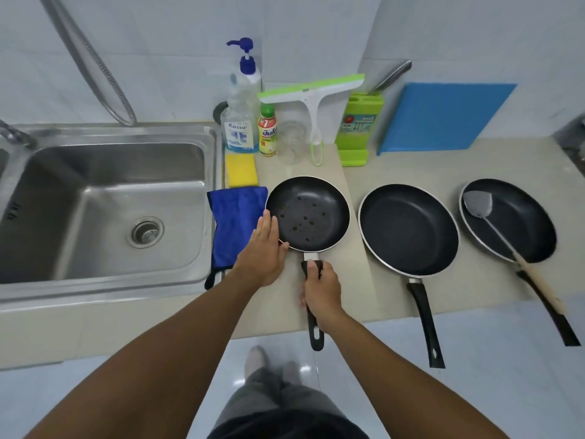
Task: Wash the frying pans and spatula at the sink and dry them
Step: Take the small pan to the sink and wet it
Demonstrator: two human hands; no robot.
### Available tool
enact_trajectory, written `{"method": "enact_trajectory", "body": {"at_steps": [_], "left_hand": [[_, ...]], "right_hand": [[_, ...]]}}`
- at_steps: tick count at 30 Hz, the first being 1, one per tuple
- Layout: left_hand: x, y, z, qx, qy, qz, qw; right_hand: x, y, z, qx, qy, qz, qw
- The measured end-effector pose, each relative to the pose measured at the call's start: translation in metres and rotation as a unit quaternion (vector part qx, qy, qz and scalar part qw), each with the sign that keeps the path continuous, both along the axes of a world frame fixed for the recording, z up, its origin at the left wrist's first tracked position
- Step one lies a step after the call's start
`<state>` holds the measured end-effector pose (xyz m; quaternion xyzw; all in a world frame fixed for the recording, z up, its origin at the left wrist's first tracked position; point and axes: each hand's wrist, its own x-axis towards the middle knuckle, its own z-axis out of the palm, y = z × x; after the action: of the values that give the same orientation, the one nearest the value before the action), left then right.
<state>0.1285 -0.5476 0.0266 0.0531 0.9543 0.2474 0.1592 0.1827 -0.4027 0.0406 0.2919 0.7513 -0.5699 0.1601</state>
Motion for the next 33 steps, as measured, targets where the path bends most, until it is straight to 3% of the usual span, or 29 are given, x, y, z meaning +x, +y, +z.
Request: {"method": "enact_trajectory", "body": {"at_steps": [4, 10, 14, 18, 25, 33], "left_hand": [[-0.001, -0.015, 0.016, 0.002, 0.006, -0.012, 1.0], [0.01, -0.046, 0.052, 0.037, 0.041, 0.055, 0.997], [0.025, -0.082, 0.068, 0.088, 0.112, 0.079, 0.987], [0.027, -0.124, 0.069, 0.084, 0.143, 0.089, 0.982], [0.026, -0.225, 0.066, 0.094, 0.133, 0.123, 0.979], [-0.002, -0.381, 0.04, 0.087, 0.05, 0.111, 0.989]], "right_hand": [[0.005, -0.006, 0.008, -0.049, 0.018, -0.022, 0.998], [0.002, -0.015, 0.04, -0.101, 0.028, 0.065, 0.992], [-0.004, -0.042, 0.055, -0.132, -0.008, 0.097, 0.986], [-0.007, -0.078, 0.063, -0.139, -0.012, 0.121, 0.983], [-0.026, -0.175, 0.069, -0.163, -0.03, 0.196, 0.967], [-0.044, -0.321, 0.047, -0.156, -0.033, 0.144, 0.977]]}}
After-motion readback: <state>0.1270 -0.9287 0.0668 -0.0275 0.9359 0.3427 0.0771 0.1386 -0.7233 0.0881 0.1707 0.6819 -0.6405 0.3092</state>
